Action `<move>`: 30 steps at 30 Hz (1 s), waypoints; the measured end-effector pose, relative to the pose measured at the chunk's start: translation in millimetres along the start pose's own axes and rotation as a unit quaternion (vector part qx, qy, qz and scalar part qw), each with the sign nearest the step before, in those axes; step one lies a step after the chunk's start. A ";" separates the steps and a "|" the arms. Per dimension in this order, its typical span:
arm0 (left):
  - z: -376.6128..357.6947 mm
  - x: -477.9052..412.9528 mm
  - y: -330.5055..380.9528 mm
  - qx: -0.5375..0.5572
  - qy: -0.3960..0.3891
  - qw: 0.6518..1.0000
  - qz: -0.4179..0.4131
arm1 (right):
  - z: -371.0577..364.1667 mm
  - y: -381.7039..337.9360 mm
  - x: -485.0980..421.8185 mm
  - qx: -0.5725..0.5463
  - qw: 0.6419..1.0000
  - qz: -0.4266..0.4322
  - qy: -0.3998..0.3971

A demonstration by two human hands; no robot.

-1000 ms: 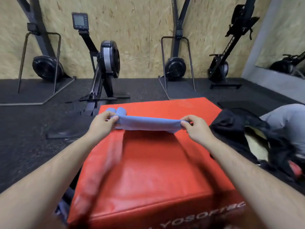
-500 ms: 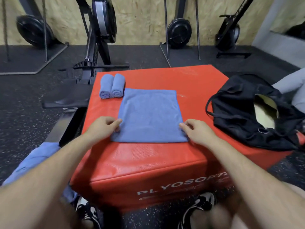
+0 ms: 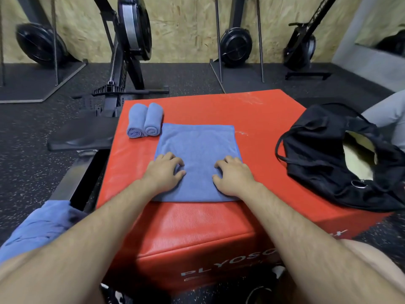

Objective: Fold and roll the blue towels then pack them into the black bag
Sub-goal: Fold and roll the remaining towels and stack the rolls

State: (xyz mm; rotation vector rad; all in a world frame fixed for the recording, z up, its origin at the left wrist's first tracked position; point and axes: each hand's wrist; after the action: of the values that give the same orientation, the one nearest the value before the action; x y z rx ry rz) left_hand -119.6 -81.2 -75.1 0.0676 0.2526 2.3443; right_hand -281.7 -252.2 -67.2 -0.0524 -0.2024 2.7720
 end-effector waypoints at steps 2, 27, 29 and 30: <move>8.1 3.1 2.5 -0.001 -0.016 1.000 -0.008 | 7.3 -0.2 5.9 -0.014 1.000 0.001 -0.023; 29.7 -4.7 -41.2 -0.054 -0.092 0.994 0.009 | 34.6 18.8 -25.0 0.042 0.991 0.064 -0.110; 24.3 -13.4 -52.6 -0.026 -0.094 0.995 0.013 | 27.8 29.7 -33.5 0.036 0.989 0.055 -0.130; 22.8 -17.0 -56.3 -0.015 -0.095 0.995 0.012 | 26.8 34.1 -36.9 0.033 0.989 0.051 -0.133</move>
State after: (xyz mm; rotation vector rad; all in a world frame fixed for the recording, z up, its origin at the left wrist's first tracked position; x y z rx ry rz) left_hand -65.6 -50.6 -63.7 0.2783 0.1241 2.3452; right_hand -260.8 -300.5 -45.3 0.3356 -0.1786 2.8782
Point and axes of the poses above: each hand's wrist, its own x-axis away from the middle knuckle, its own z-axis out of the back of the hand, y = z × x, and after that the axes turned 8 degrees about z, right-handed
